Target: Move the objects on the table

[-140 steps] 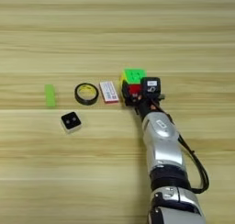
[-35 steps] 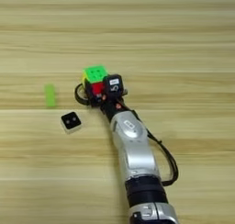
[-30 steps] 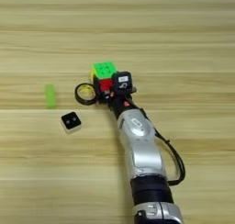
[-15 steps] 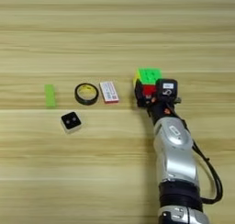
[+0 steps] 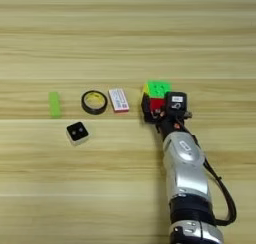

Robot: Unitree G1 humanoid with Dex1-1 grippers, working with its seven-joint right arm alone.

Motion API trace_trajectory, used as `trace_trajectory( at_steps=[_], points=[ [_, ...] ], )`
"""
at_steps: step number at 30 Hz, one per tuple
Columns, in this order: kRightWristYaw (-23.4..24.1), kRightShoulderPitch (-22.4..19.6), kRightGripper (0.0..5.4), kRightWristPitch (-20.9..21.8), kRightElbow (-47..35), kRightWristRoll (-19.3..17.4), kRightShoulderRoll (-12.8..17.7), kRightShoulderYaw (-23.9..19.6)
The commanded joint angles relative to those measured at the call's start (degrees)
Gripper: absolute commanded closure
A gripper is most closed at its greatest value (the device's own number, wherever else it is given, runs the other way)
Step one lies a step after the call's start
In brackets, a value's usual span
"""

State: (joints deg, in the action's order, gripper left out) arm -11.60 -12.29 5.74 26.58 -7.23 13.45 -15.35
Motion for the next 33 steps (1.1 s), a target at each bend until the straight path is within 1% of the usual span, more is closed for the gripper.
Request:
trace_trajectory(
  at_steps=[1,3,6,10,13,16,20,23,25,29,33],
  points=[
    [0.68,-3.43,0.96,1.65,-4.33,0.08,1.15,0.52],
    [1.06,-3.01,0.81,1.43,-6.40,0.21,0.88,0.83],
    [1.99,-1.71,0.49,0.59,-12.18,0.24,0.17,1.22],
    [4.74,0.97,0.06,-0.44,-22.03,1.99,-0.75,1.94],
    [5.48,3.07,0.06,-1.99,-28.61,1.34,-1.94,2.44],
    [5.43,5.65,0.06,-2.98,-33.62,0.21,-4.76,4.64],
    [5.57,8.47,0.06,-3.63,-37.93,-1.02,-10.53,9.96],
    [6.56,8.36,0.06,-2.48,-37.44,-0.75,-14.68,13.39],
    [6.77,7.51,0.06,-0.64,-35.51,0.08,-16.35,15.13],
    [7.35,5.35,0.06,3.68,-30.98,2.55,-16.91,16.14],
    [6.66,3.98,0.06,6.14,-26.17,2.04,-16.69,15.55]
  ],
)
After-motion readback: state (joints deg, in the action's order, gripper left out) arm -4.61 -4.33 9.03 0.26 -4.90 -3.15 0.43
